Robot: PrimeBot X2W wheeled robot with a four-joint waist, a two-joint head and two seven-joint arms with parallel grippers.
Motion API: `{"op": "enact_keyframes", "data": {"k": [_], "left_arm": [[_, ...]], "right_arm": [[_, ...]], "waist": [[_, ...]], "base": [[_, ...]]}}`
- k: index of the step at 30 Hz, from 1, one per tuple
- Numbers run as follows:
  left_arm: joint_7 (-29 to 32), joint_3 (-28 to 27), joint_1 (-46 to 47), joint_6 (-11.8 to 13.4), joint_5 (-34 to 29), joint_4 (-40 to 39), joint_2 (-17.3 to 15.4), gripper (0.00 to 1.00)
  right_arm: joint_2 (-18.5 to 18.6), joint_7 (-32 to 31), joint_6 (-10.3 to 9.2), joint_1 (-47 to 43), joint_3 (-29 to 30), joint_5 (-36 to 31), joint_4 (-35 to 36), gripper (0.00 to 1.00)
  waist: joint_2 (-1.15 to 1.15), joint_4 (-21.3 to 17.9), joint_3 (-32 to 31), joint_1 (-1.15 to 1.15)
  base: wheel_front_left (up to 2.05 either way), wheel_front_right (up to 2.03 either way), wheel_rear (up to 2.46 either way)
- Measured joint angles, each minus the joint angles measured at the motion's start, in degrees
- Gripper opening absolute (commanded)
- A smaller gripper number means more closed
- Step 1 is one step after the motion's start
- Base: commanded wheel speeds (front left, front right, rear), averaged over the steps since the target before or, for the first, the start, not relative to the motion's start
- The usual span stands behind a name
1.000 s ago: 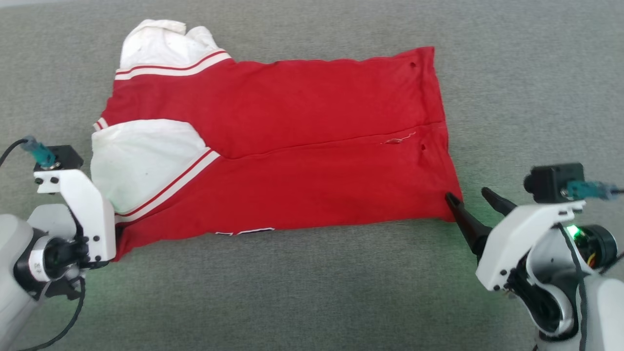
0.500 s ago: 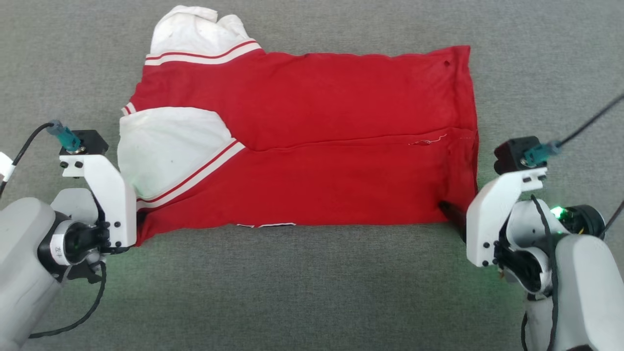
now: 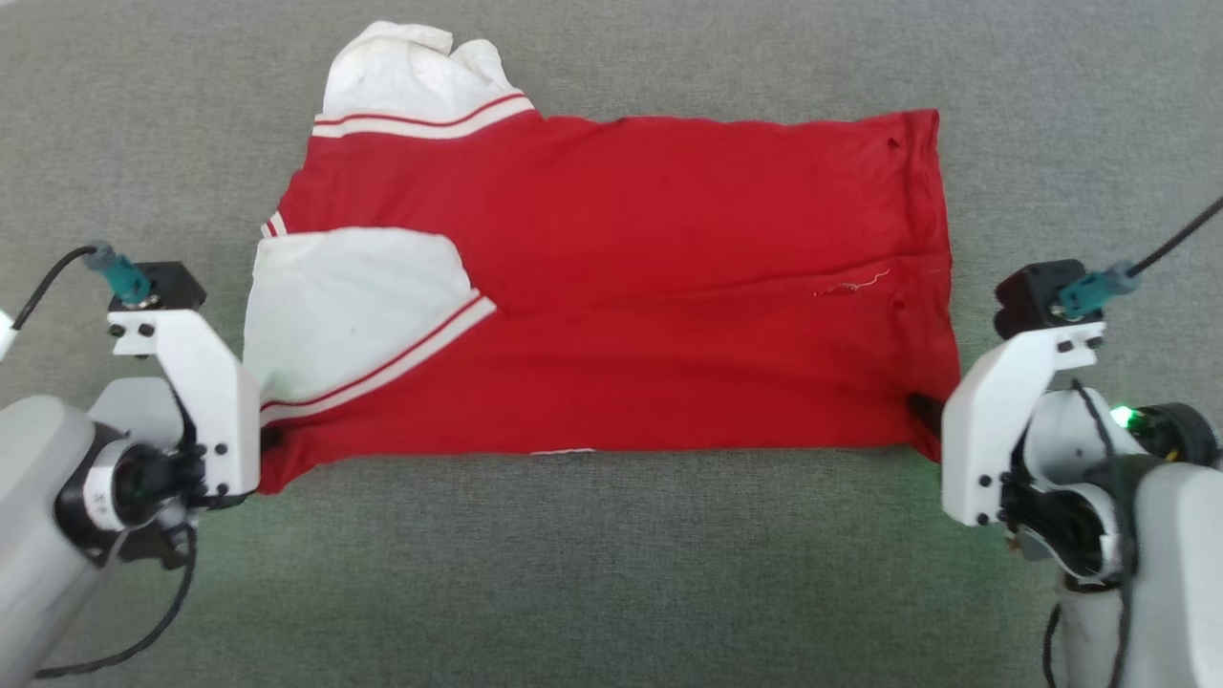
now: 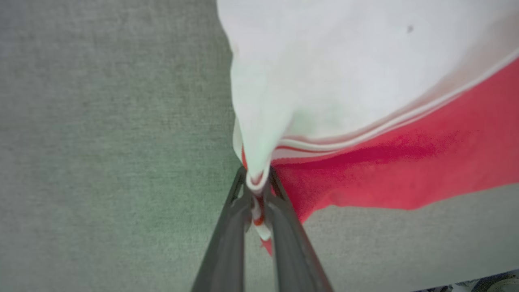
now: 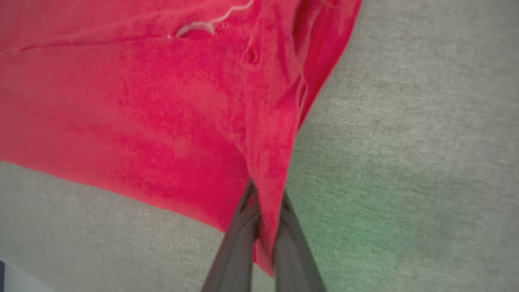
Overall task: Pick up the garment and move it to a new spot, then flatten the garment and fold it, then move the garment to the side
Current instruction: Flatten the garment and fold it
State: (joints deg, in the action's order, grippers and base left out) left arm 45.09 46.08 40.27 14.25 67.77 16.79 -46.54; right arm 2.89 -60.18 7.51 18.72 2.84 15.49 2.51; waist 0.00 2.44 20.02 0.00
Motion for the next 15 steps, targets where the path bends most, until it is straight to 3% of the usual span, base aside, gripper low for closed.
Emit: {"op": "enact_keyframes", "data": {"k": [9, 15], "left_arm": [[2.31, -0.58, -4.56, 7.06, 0.19, -14.58, -7.48, 0.00], [2.94, 0.12, -9.27, 11.63, 0.58, -23.19, -10.12, 0.00]], "right_arm": [[1.80, -7.35, 0.01, -5.59, 2.52, 2.03, 12.46, 0.00], [1.43, -10.78, 0.01, -11.23, 4.43, 2.22, 18.09, 0.00]], "waist": [[0.00, 0.51, -0.55, 0.00], [0.00, 0.20, -0.27, 0.00]], "base": [[0.00, 0.00, 0.00], [0.00, 0.00, 0.00]]}}
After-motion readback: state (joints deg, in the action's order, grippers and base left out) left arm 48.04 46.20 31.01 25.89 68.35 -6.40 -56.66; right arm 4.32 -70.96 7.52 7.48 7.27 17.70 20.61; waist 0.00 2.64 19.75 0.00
